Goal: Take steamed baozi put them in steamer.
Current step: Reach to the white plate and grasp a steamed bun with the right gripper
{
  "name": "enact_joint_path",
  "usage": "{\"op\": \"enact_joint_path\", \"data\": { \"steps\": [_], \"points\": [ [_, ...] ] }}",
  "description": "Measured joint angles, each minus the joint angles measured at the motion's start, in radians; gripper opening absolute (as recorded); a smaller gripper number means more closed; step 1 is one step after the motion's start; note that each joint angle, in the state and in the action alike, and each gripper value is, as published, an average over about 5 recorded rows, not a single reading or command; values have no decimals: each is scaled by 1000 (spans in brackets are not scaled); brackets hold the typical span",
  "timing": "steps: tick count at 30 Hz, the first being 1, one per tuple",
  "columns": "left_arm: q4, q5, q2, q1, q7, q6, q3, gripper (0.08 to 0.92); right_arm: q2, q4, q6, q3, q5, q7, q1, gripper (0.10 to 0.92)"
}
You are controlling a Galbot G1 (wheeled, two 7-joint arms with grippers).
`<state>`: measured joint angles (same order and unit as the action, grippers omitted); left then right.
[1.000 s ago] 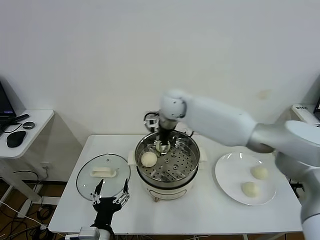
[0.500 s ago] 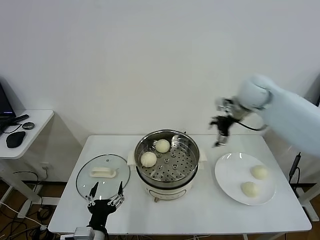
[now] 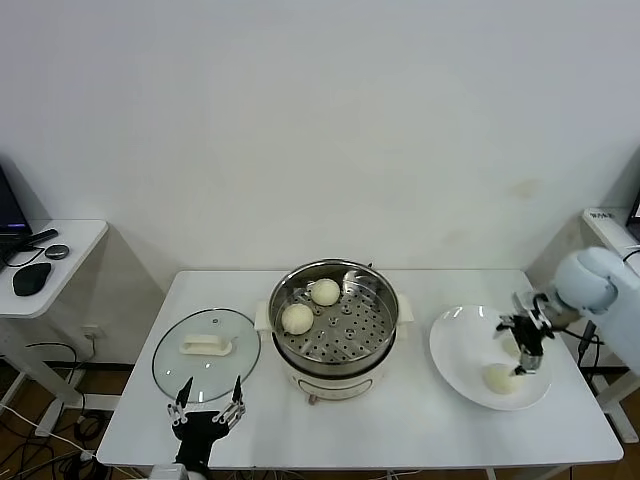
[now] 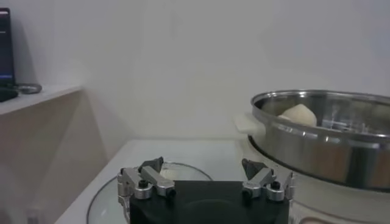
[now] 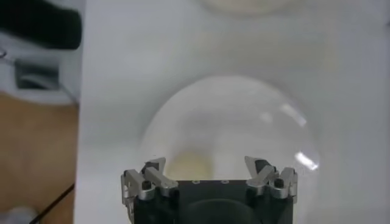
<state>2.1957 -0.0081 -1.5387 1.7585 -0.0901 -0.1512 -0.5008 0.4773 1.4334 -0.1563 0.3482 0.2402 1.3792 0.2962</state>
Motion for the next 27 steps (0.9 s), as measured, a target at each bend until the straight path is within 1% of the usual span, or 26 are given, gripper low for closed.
{"op": "enact_joint_path", "data": {
  "steps": [13,27],
  "points": [
    [-20,3,-4,-11,0,2,-3,823,52,-67,55,-80,145,-20,101,823],
    [-25,2,4,-6,3,2,-4,823,149,-151,54,-104,198,-47,131,823]
  ]
}}
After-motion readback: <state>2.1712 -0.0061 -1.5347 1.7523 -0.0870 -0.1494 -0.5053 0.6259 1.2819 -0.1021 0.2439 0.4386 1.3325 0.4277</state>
